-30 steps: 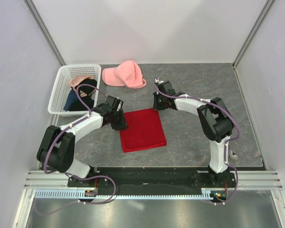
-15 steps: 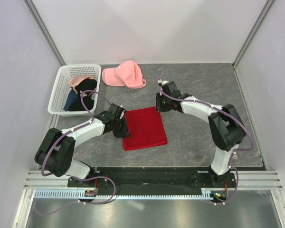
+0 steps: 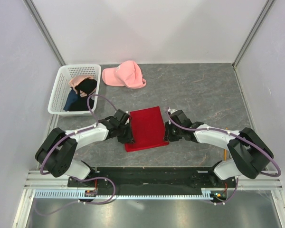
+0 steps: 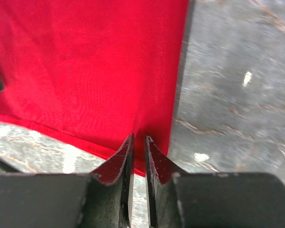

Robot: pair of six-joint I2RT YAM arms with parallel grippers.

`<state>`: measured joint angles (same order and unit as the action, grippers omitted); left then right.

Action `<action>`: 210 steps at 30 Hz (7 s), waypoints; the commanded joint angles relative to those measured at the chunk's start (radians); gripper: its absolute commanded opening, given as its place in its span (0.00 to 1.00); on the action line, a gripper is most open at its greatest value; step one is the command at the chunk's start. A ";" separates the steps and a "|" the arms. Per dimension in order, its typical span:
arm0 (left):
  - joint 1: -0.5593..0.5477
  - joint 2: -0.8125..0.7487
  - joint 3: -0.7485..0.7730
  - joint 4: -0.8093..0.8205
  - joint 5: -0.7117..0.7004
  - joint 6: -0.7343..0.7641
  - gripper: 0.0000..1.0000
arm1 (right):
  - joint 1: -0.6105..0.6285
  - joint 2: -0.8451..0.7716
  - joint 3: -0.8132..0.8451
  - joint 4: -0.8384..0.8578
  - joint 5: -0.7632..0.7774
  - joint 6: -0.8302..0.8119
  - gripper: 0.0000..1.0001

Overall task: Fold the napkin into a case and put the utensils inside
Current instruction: Smooth out the square-folded napkin at the center of the board, then rotate the square-folded napkin at the center of the board, then pick up the top corner of the square-folded napkin from the center of the board, then fold the top corner of the square-folded napkin at the center of the board.

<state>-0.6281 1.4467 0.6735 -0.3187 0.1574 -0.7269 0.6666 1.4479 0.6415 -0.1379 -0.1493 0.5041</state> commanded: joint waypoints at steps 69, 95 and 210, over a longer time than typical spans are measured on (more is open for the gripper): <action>-0.185 -0.117 -0.001 -0.091 -0.200 -0.161 0.19 | -0.073 0.017 0.113 0.004 0.068 -0.027 0.28; -0.209 -0.143 -0.008 0.003 -0.101 -0.177 0.19 | -0.117 -0.068 0.212 -0.331 0.173 -0.049 0.56; -0.209 -0.267 -0.229 0.047 -0.099 -0.267 0.22 | 0.011 0.657 0.765 0.113 -0.276 0.174 0.00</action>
<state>-0.8330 1.1851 0.4545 -0.2821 0.0563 -0.9665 0.6827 2.0830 1.3632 -0.0593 -0.4248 0.6701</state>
